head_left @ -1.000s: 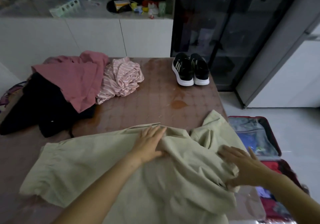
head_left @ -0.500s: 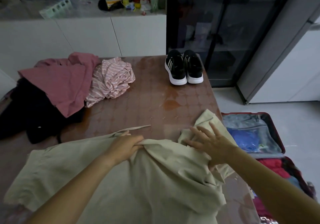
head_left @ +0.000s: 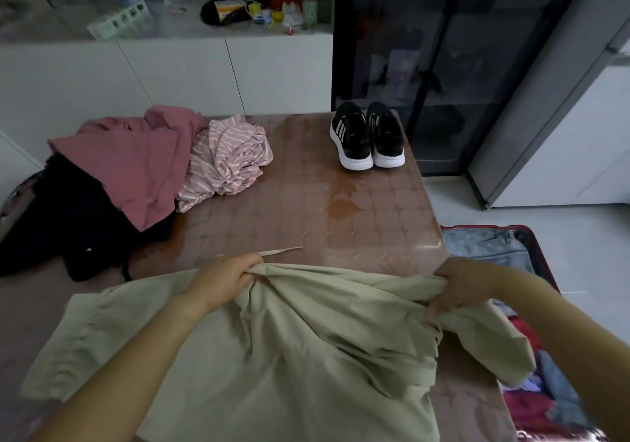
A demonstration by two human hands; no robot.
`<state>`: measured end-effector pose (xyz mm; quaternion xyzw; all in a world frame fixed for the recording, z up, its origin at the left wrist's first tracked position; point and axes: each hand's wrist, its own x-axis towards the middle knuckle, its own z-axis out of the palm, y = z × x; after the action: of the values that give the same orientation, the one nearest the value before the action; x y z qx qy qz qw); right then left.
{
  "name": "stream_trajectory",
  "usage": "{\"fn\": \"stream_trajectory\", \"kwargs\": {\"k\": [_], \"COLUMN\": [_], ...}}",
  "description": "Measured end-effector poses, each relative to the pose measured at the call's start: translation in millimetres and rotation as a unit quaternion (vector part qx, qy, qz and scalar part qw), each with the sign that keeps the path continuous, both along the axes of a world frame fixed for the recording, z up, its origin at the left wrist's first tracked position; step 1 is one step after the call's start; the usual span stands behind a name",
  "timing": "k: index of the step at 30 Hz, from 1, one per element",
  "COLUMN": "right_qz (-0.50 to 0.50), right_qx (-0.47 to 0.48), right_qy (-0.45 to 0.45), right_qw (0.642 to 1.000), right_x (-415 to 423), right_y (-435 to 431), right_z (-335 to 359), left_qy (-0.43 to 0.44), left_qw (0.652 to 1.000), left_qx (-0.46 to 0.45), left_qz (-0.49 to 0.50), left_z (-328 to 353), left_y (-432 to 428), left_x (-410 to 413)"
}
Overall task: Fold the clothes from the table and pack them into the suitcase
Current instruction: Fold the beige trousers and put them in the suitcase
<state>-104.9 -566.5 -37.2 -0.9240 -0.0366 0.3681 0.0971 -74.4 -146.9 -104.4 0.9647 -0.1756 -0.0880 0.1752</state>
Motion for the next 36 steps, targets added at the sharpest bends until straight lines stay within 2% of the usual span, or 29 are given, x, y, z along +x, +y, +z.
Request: {"fn": "stream_trajectory", "kwargs": {"k": [1,2,5,7,11,15,18,24,29,33,36], "right_qz": [-0.006,-0.008,-0.005,-0.025,-0.021,-0.018,-0.023,-0.015,0.003,0.072,0.115], "right_qx": [-0.01,-0.026,-0.127,-0.134,-0.068,-0.073,-0.098,-0.089,-0.103,-0.138,-0.059], "right_qy": [-0.017,-0.073,-0.288,-0.333,-0.3,-0.233,-0.218,-0.182,-0.154,-0.139,-0.187], "right_qw": [1.0,0.997,0.949,0.933,0.951,0.97,0.971,0.979,0.983,0.978,0.974], "right_x": [4.0,8.1,14.8,10.6,-12.7,-41.4,-55.0,-54.3,-48.3,-51.0,-56.0], "right_y": [-0.6,0.9,15.6,28.9,55.7,63.4,63.3,72.3,74.4,81.9,92.0], "right_z": [4.0,5.9,-1.6,-11.1,-27.7,-47.7,-60.7,-84.1,-71.7,-67.8,-66.2], "left_qy": [0.01,0.012,-0.022,-0.028,-0.053,0.038,0.093,0.103,0.095,0.108,0.129], "left_qw": [1.0,1.0,0.996,0.991,0.98,0.96,0.942,0.939,0.929,0.928,0.924], "left_qx": [-0.002,-0.002,-0.054,-0.075,0.008,0.087,0.125,0.158,0.158,0.196,0.212], "left_qz": [0.007,0.021,0.072,0.108,0.194,0.264,0.298,0.287,0.322,0.298,0.291], "left_z": [-0.1,-0.6,-3.2,-6.2,-11.1,-29.0,-44.9,-64.0,-72.4,-69.0,-63.8], "left_y": [0.2,0.8,2.8,9.0,51.8,115.9,135.1,141.5,208.9,264.1,272.4], "left_x": [2.7,4.5,7.8,7.9,-6.3,-40.3,-74.9,-102.7,-89.8,-81.3,-70.4]}}
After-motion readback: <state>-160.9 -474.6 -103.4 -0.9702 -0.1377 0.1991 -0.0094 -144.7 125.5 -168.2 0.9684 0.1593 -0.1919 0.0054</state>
